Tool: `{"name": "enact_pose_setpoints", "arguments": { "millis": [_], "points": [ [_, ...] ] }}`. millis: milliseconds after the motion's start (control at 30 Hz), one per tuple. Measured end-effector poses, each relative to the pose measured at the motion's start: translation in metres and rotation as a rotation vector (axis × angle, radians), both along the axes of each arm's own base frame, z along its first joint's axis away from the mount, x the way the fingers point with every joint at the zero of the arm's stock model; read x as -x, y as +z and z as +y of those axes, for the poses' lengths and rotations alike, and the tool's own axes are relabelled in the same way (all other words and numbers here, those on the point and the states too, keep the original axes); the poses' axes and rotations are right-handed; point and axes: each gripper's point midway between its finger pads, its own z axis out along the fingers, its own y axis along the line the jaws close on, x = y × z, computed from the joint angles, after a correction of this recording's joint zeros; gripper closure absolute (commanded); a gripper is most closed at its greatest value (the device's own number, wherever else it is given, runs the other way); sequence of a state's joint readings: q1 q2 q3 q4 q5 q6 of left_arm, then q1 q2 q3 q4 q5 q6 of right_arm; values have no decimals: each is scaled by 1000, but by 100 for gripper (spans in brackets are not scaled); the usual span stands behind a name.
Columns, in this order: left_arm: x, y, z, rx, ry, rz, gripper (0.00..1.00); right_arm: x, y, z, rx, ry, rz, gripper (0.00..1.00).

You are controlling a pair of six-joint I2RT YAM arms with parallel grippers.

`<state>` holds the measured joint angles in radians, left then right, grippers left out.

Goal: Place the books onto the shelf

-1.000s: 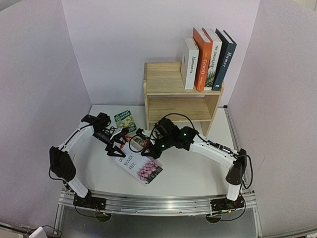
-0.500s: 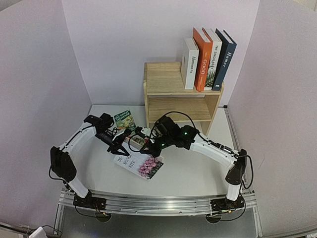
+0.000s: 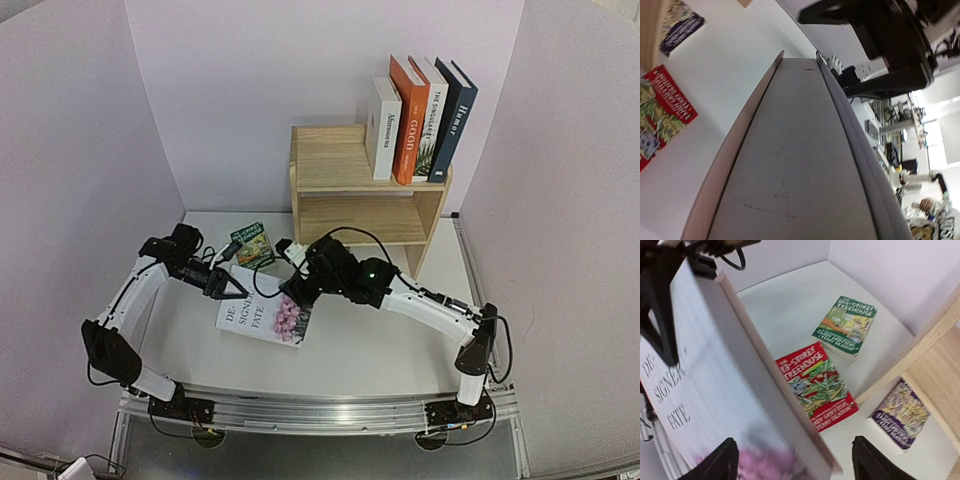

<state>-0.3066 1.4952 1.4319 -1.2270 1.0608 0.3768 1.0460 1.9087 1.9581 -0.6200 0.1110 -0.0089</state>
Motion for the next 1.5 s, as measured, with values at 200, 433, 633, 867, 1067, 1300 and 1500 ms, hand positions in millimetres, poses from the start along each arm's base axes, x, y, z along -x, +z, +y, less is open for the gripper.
{"name": "enact_pose_setpoints", "arguments": {
  "millis": [200, 433, 633, 867, 1067, 1300, 1500],
  "points": [
    [-33, -3, 56, 16, 367, 256, 76, 25, 22, 34, 15, 39, -284, 13],
    [-46, -46, 88, 59, 650, 644, 76, 79, 13, 97, 28, 203, -552, 12],
    [-56, -59, 104, 89, 793, 801, 74, 80, -56, 136, 188, 282, -683, 10],
    [-54, -64, 105, 108, 842, 880, 75, 61, -75, 151, 261, 247, -812, 25],
    [-56, -62, 104, 123, 849, 901, 74, 36, -62, 164, 286, 129, -938, 46],
    [-59, -58, 103, 147, 840, 904, 23, 26, -60, 158, 307, 75, -961, 66],
    [-63, -44, 102, 174, 809, 855, 0, 15, -62, 149, 292, 1, -922, 68]
  ]
}}
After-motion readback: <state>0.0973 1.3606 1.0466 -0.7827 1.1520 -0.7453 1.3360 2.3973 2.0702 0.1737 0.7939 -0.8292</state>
